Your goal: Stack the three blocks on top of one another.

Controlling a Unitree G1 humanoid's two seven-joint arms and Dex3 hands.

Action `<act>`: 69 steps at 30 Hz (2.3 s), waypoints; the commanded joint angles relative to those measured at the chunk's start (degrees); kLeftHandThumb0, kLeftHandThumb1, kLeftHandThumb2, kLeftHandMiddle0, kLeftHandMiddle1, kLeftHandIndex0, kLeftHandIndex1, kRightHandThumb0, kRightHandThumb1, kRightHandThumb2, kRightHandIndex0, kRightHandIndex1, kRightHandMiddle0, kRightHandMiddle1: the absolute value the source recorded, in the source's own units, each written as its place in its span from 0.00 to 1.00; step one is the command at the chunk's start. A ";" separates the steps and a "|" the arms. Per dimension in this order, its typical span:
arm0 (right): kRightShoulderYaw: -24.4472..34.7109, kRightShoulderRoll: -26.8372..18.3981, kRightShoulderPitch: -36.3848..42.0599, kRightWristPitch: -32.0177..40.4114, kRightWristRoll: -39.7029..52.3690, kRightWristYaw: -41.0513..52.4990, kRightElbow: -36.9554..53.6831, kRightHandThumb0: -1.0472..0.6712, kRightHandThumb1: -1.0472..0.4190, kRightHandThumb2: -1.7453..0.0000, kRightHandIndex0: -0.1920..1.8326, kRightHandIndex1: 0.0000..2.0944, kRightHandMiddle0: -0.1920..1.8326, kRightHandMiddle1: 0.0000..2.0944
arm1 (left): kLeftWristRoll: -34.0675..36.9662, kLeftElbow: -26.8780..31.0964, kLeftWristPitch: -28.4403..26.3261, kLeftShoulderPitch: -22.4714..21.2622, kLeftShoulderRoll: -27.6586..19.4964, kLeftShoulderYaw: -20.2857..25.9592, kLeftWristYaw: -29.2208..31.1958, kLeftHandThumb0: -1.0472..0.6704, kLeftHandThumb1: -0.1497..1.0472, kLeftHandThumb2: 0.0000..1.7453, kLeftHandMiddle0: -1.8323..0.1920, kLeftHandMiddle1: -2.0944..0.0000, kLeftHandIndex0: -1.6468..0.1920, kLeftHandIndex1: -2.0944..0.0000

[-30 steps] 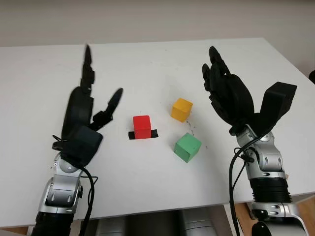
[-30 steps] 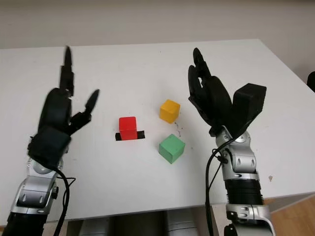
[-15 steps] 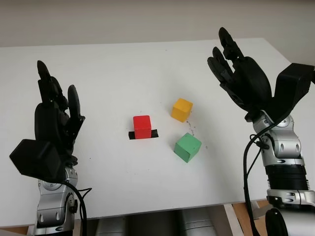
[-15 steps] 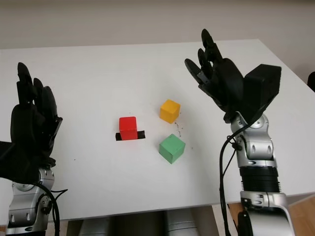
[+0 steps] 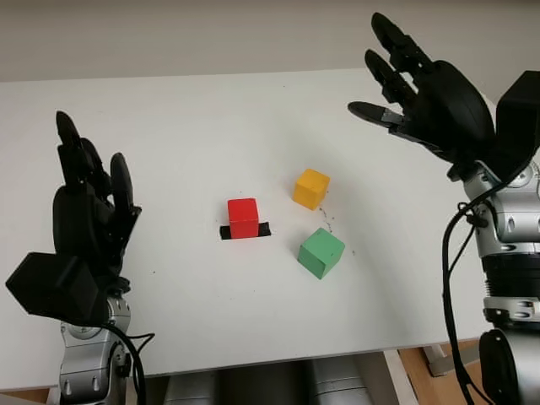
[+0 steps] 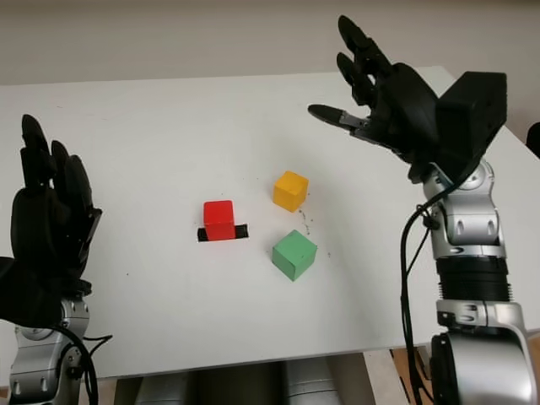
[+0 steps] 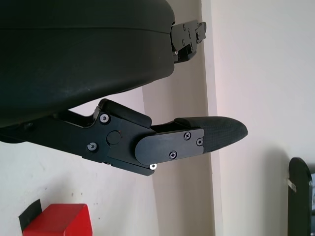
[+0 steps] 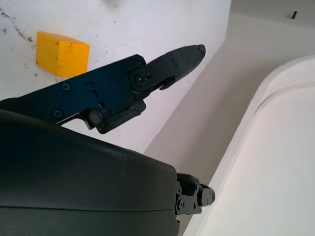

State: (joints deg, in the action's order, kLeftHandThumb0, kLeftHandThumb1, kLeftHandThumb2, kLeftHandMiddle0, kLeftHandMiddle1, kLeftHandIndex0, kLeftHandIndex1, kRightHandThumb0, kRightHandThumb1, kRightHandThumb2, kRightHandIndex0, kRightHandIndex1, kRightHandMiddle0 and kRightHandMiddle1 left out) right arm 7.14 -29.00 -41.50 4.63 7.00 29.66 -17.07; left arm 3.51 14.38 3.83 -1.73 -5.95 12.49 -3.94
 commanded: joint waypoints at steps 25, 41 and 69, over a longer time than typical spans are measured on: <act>-28.84 -8.77 -24.30 -46.31 -50.69 -24.81 -35.50 0.29 0.18 0.97 0.26 0.06 0.25 0.13 | -2.21 -0.37 -0.37 -0.61 -0.36 -1.12 0.78 0.19 1.00 0.34 0.99 0.97 1.00 0.98; -45.78 -6.77 -31.65 -49.91 -67.97 -48.92 -50.68 0.29 0.17 0.97 0.23 0.03 0.29 0.09 | -2.61 -0.68 -1.10 0.07 -0.21 -1.19 0.29 0.20 1.00 0.32 0.99 0.97 1.00 0.98; -48.59 -2.89 -28.45 -47.84 -64.35 -47.27 -54.03 0.32 0.16 0.97 0.24 0.03 0.36 0.07 | -3.38 0.40 -1.63 0.39 0.39 -2.38 0.08 0.20 1.00 0.32 1.00 0.97 1.00 0.99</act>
State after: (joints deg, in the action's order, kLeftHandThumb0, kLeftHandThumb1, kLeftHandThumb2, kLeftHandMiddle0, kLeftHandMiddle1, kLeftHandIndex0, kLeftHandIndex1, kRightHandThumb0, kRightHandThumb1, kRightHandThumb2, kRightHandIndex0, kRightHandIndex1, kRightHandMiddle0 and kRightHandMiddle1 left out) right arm -41.17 -32.03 -70.49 -43.51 -57.62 -17.36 -70.68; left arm 0.20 13.54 2.14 -1.77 -5.78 10.23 -3.69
